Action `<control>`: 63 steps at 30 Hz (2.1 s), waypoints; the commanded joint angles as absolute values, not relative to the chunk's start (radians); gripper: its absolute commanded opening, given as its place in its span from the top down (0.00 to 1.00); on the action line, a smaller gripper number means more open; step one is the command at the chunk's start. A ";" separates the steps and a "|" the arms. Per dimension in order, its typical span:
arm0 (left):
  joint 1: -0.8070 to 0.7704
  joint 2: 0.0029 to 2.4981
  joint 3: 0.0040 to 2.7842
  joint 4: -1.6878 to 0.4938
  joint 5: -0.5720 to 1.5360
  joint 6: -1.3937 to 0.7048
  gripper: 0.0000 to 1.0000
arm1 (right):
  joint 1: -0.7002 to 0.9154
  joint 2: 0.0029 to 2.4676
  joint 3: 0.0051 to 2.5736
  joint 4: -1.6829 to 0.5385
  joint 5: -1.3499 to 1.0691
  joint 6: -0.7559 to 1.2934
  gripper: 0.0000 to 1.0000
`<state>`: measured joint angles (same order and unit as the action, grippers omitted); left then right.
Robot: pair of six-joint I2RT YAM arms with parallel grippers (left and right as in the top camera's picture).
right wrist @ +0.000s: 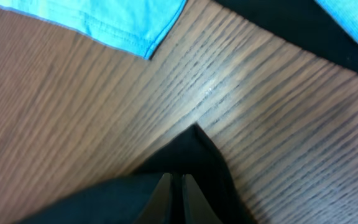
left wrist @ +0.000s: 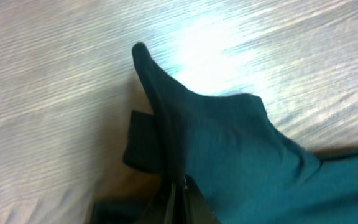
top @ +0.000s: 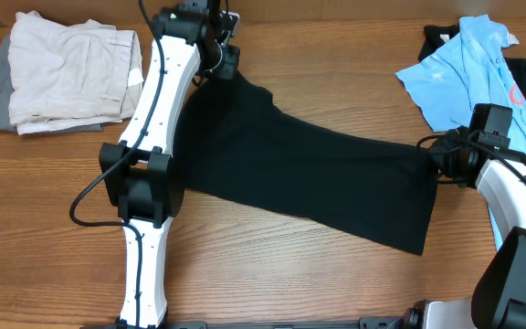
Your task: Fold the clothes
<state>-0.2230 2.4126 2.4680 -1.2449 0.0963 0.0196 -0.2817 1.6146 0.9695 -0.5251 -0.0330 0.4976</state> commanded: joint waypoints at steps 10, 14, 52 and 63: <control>-0.228 2.401 2.550 -1.454 -0.319 -0.296 0.96 | -0.287 1.505 0.991 -0.572 -0.020 0.516 0.96; -0.228 2.397 2.550 -1.473 -0.321 -0.296 0.96 | -0.287 1.445 0.991 -0.600 -0.021 0.529 0.96; -0.230 1.617 1.929 -1.689 -0.051 -0.330 0.96 | -0.286 0.881 0.990 -1.272 -0.157 0.524 0.90; -0.230 1.582 1.629 -1.689 -0.053 -0.336 0.21 | -0.269 0.881 0.988 -1.435 -0.201 0.477 0.00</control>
